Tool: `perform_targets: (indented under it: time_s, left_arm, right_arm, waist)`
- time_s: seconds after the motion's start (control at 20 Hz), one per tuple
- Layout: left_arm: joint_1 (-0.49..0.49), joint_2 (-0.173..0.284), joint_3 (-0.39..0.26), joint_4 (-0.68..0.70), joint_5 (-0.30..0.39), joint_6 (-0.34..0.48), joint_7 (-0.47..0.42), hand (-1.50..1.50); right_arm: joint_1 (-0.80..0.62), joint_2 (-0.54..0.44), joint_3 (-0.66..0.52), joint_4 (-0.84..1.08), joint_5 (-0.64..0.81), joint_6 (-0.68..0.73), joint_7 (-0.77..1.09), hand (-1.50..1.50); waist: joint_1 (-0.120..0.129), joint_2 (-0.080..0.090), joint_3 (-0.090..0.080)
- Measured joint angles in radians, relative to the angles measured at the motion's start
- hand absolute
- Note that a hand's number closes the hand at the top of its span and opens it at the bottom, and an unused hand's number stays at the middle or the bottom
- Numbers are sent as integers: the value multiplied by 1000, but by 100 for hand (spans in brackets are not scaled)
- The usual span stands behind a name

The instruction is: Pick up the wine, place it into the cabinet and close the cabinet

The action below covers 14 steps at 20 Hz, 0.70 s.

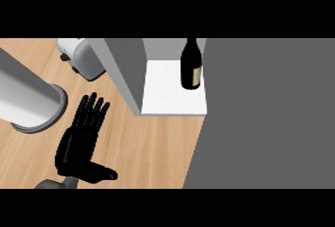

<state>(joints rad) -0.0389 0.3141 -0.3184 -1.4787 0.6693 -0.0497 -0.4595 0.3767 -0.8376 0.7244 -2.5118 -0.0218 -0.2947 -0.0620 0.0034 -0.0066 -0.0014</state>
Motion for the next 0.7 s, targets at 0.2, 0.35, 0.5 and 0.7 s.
perform_targets:
  time_s: [0.2,0.35,0.5,0.7]
  left_arm:
    - [36,56,53,-34,23,-31,6,-150]
    - [63,94,96,-59,55,-55,20,-150]
    - [86,141,147,-62,85,-104,21,-150]
    - [88,174,186,-77,109,-122,46,-150]
  right_arm:
    - [-23,-1,25,-1,-3,35,2,150]
    - [-40,-4,33,-5,-3,42,26,150]
    - [-55,-1,47,-3,-2,53,40,150]
    - [-82,0,62,-4,-1,68,70,150]
  waist:
    - [1,2,0]
    - [1,2,-1]
    - [3,2,-1]
    - [3,3,-1]
